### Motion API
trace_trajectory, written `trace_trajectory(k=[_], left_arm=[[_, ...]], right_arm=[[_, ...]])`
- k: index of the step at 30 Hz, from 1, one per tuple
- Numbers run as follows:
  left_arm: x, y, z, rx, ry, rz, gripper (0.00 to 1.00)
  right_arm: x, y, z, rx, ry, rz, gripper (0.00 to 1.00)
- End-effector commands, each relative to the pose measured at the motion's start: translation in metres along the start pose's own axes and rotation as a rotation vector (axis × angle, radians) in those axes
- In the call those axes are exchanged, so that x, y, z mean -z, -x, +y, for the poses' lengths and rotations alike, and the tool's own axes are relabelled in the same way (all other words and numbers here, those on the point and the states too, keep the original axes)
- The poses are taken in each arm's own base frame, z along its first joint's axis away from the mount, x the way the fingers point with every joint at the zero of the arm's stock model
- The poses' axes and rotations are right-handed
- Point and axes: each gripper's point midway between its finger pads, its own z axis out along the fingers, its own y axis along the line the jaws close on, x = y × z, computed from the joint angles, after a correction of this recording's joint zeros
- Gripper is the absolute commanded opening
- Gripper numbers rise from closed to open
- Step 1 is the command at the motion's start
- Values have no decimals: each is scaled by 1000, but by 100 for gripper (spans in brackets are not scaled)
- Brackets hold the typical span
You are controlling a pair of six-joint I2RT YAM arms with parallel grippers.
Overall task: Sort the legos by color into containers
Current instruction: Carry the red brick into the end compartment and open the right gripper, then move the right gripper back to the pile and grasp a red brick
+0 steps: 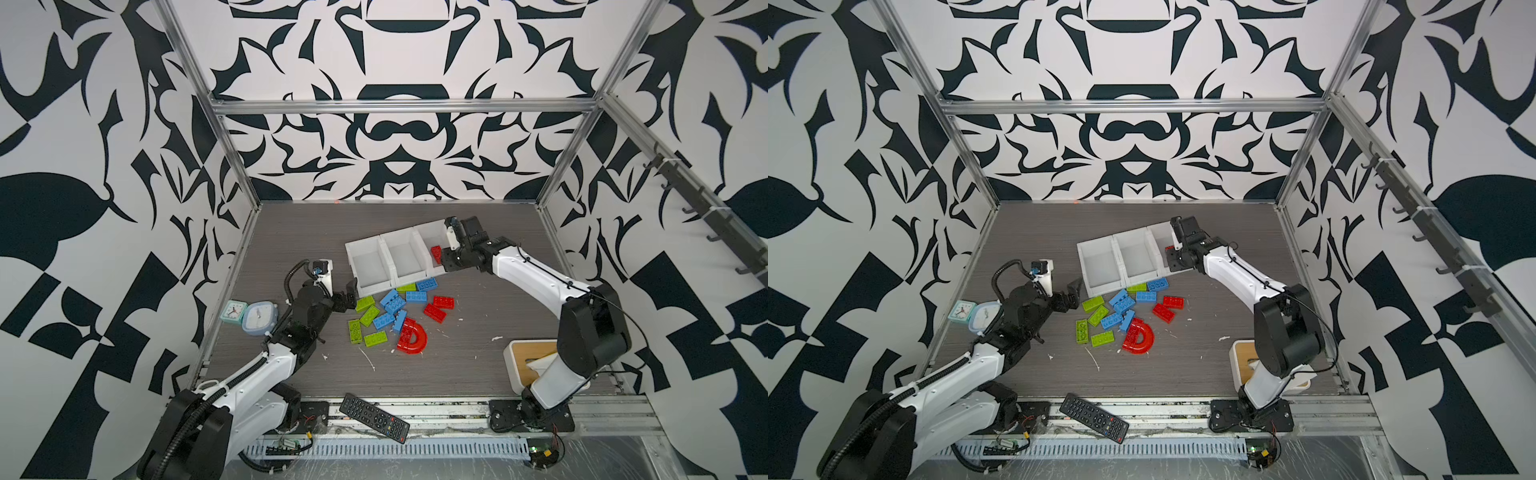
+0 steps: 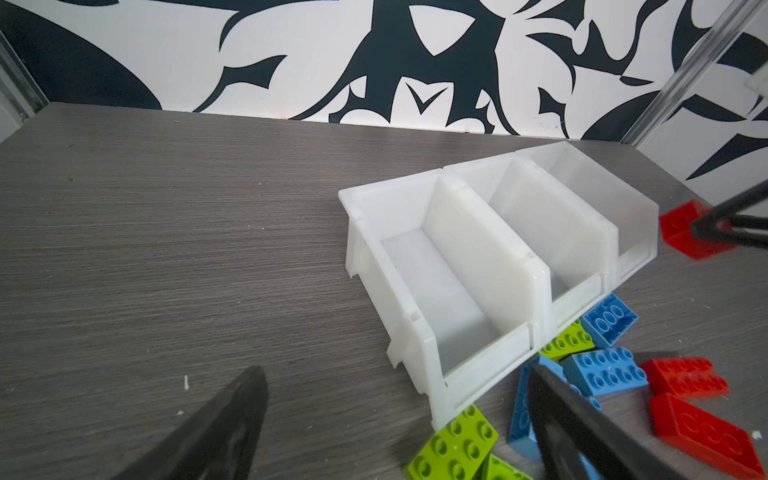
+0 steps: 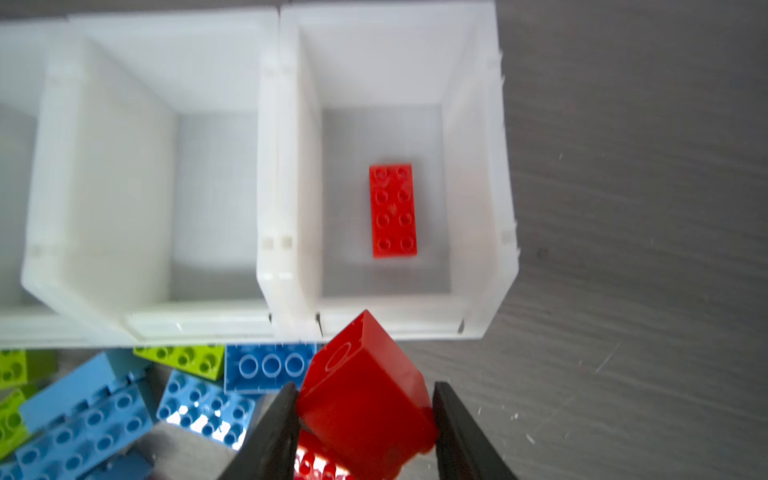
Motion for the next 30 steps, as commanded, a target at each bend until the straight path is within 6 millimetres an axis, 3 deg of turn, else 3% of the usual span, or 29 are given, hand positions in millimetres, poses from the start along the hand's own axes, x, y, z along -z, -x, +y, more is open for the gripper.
trace_trajectory(k=[1, 7, 10, 14, 18, 21, 26, 30], left_arm=[[1, 16, -6, 16, -23, -29, 100], [-1, 10, -12, 124, -57, -7, 100], [0, 13, -30, 152, -156, 1, 100], [-5, 16, -28, 147, -142, -17, 100], [-7, 6, -32, 117, -172, -2, 100], [-6, 3, -33, 115, -182, 0, 100], [-3, 6, -34, 106, -184, -1, 100], [-1, 8, -28, 104, -152, -9, 100]], right_arm=[[3, 32, -2, 20, -4, -57, 50], [-15, 68, -5, 7, 8, -97, 50], [-28, 76, -7, 5, 7, -91, 50], [-43, 82, -11, -1, 5, -86, 50], [-52, 85, -17, -18, -3, -85, 52], [-58, 84, -18, -19, 1, -68, 58], [-53, 80, -13, -13, 27, -47, 66], [-27, 67, -10, -5, 51, -37, 66]])
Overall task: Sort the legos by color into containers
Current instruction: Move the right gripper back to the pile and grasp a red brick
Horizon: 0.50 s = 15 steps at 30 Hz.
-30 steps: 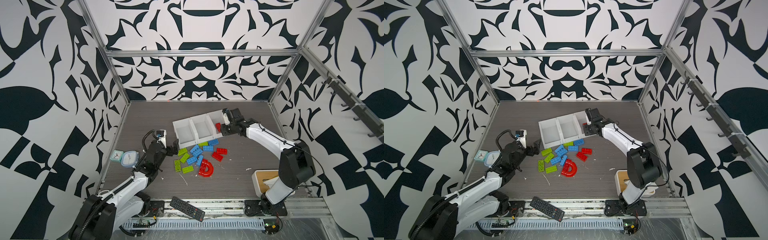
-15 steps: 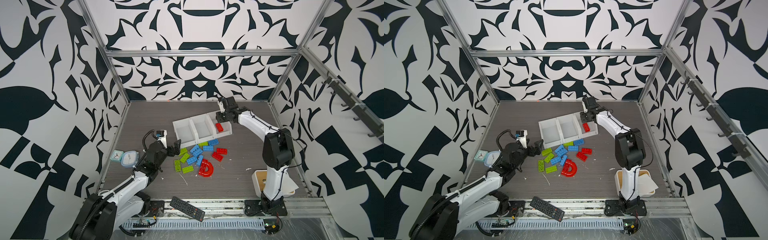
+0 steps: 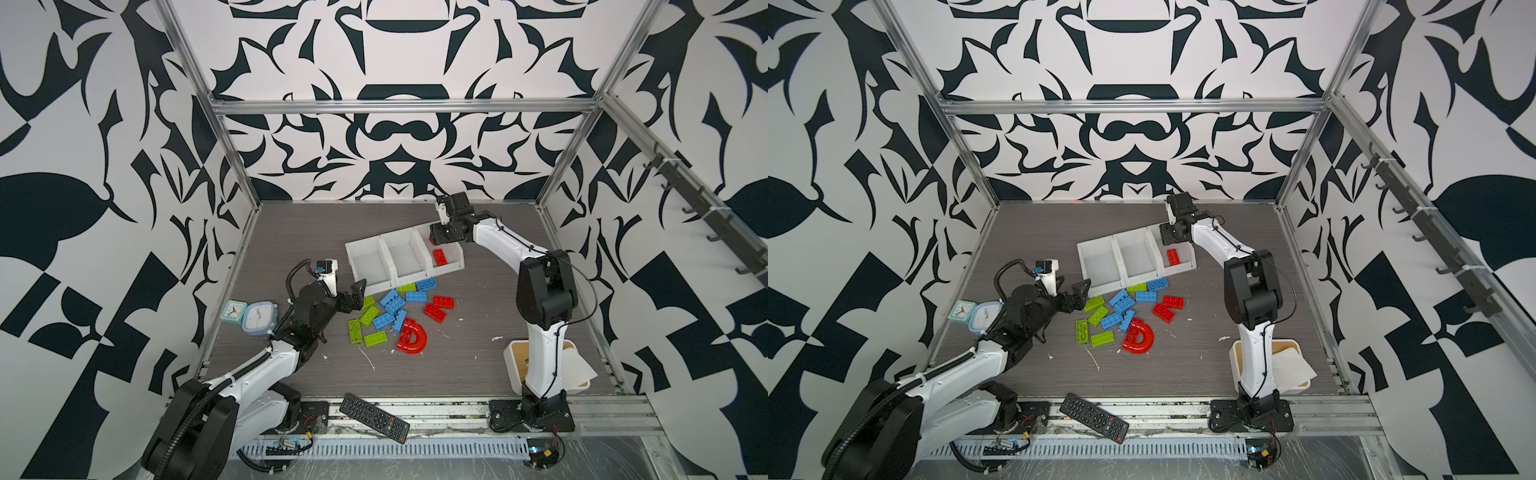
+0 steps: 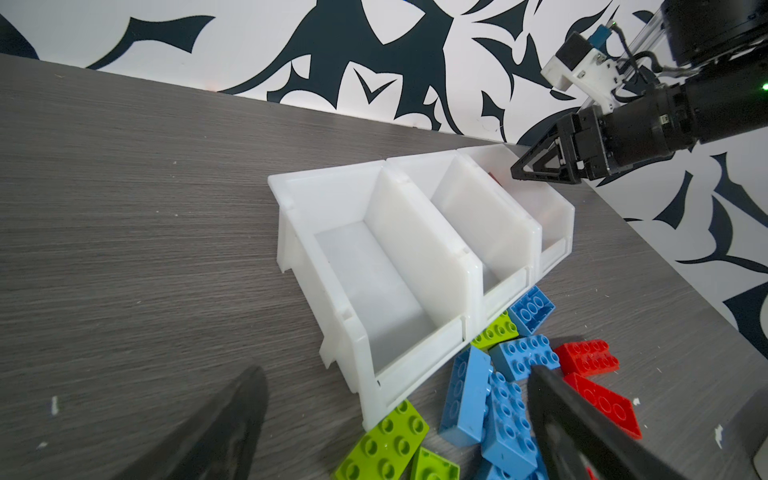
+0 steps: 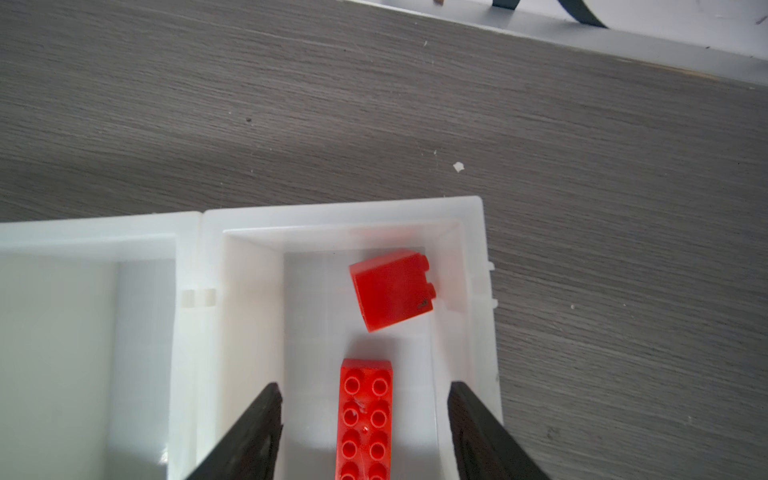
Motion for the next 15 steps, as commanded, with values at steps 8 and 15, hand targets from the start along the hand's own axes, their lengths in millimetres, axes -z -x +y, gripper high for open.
trace_trajectory(k=[8, 15], left_arm=[[4, 13, -4, -6, 1, -17, 100], [1, 11, -2, -8, 14, -4, 100]], right_arm=[[102, -85, 57, 27, 161, 37, 63], [121, -168, 97, 143, 201, 148, 63]])
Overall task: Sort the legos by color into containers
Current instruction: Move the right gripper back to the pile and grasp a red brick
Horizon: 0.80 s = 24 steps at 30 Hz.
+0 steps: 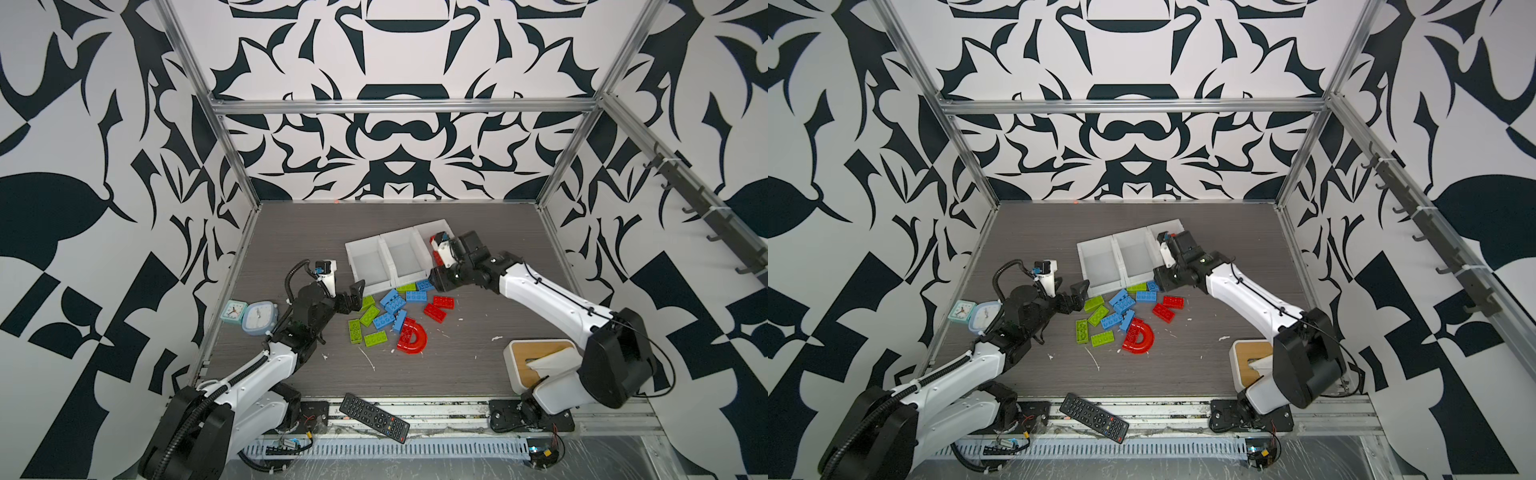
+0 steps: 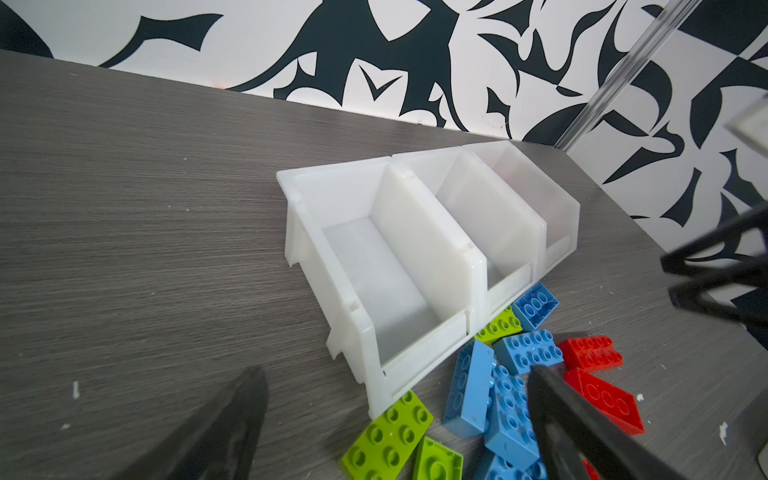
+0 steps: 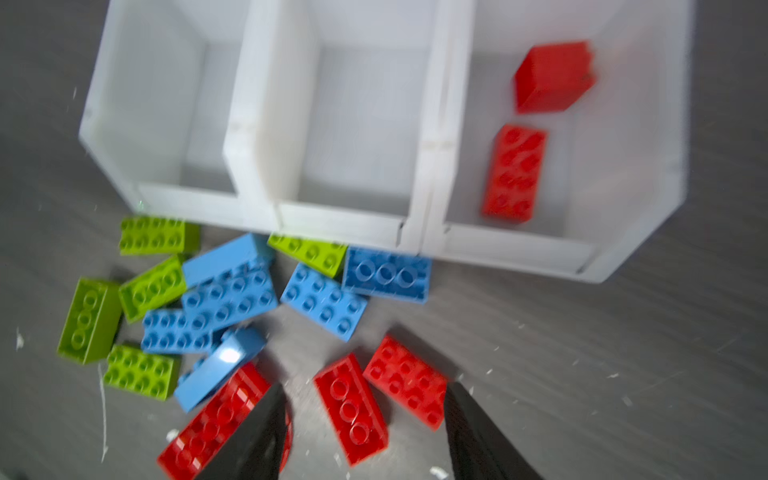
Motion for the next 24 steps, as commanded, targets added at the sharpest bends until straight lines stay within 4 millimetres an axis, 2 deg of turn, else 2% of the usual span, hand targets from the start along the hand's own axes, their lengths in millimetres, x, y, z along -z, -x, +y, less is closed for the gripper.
trace_trajectory(k=[1, 6, 11, 18, 24], left_arm=[[-2, 15, -5, -4, -6, -26, 100], [-4, 13, -10, -2, -32, -20, 100], [-3, 14, -14, -7, -58, -23, 100], [-1, 16, -17, -12, -73, -35, 100], [-1, 16, -16, -11, -70, -34, 100]], right_arm=[[-1, -24, 11, 24, 14, 48, 63], [-15, -37, 25, 58, 59, 93, 61], [-30, -46, 26, 69, 45, 134, 59], [-39, -56, 18, 102, -30, 175, 54], [-49, -64, 6, 138, -127, 224, 45]])
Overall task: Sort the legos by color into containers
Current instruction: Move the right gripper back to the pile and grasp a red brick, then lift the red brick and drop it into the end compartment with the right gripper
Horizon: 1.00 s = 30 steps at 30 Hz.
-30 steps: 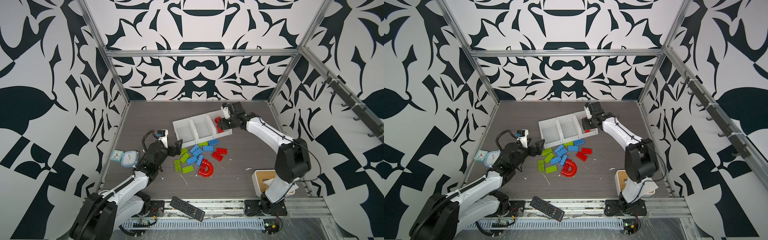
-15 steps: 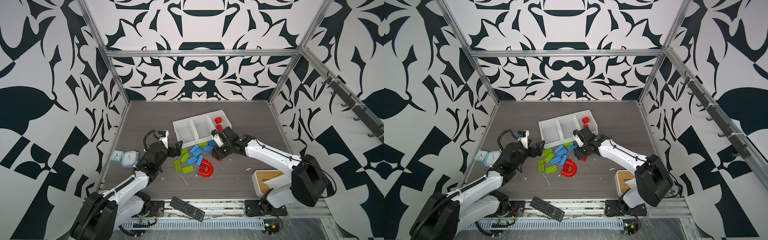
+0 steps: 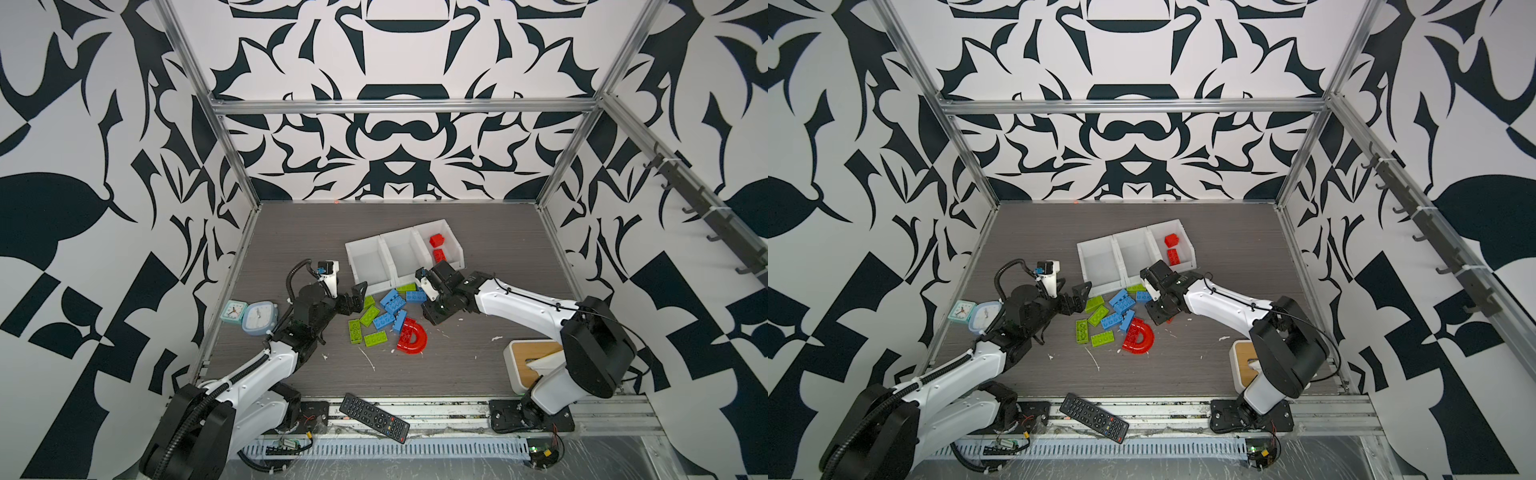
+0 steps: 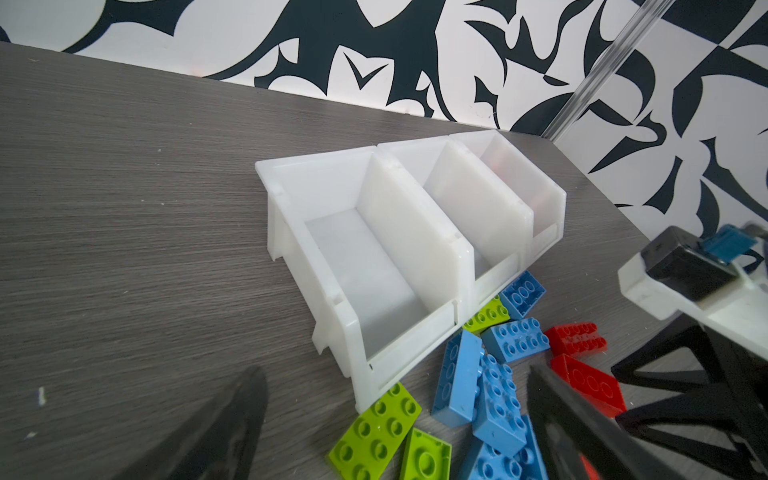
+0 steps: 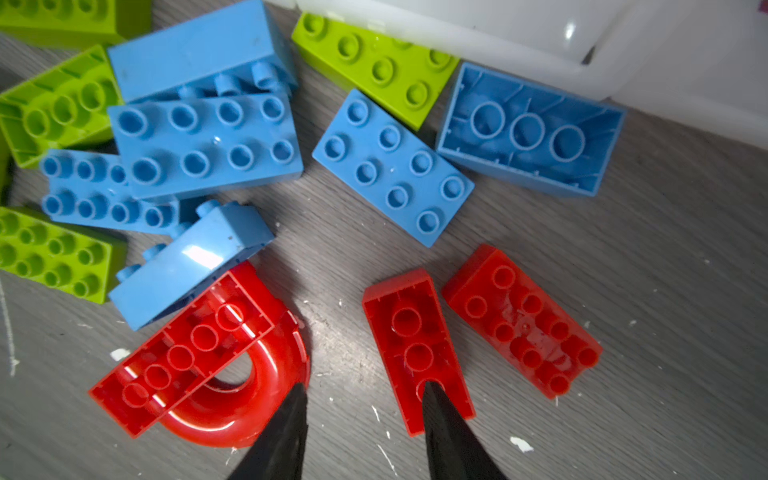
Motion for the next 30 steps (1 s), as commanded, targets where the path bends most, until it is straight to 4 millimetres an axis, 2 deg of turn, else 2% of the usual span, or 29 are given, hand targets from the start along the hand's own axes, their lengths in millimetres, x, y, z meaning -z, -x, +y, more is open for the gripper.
trace_trajectory(k=[1, 14, 24, 30], left_arm=[[1, 18, -9, -9, -28, -51, 100], [2, 20, -13, -5, -50, -57, 100], [3, 21, -12, -6, -42, -63, 100], [3, 21, -11, -6, -40, -62, 100]], right_arm=[[-2, 0, -9, 20, -81, 21, 45], [-21, 1, -15, 27, -141, 55, 36], [-22, 2, -21, 28, -186, 46, 25], [-17, 5, -13, 9, -137, 22, 17]])
